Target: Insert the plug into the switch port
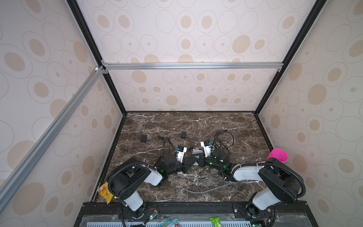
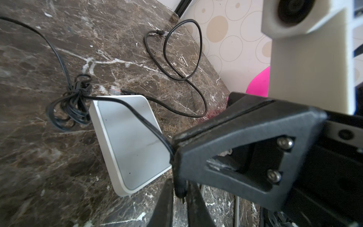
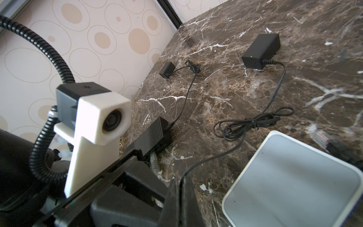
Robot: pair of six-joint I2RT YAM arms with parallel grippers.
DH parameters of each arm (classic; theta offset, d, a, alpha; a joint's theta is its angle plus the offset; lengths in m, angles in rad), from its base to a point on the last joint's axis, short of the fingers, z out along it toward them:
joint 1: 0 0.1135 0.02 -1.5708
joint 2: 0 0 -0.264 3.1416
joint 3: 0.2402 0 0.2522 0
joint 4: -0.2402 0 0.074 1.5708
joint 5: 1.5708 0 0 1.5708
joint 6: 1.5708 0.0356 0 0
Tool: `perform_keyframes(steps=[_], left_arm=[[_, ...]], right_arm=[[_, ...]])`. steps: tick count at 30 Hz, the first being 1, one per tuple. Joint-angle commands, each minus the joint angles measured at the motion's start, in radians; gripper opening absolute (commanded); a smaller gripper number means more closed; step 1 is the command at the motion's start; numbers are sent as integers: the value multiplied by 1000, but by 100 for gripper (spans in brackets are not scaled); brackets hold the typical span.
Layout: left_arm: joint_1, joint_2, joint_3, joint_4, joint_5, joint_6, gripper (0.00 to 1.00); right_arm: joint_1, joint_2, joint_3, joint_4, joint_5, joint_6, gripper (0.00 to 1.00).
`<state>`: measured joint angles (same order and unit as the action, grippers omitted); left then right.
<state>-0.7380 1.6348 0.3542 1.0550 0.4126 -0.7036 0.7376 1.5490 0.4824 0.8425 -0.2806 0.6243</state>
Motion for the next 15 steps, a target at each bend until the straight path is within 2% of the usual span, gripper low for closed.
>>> perform_keyframes(steps=[1, 3, 15], left_arm=[[-6, 13, 26, 36, 14, 2, 8], [-6, 12, 25, 39, 16, -1, 3], [0, -24, -16, 75, 0, -10, 2]], right_arm=[[-3, 0, 12, 27, -1, 6, 0], [-4, -5, 9, 23, 6, 4, 0], [-3, -21, 8, -14, 36, -7, 0]])
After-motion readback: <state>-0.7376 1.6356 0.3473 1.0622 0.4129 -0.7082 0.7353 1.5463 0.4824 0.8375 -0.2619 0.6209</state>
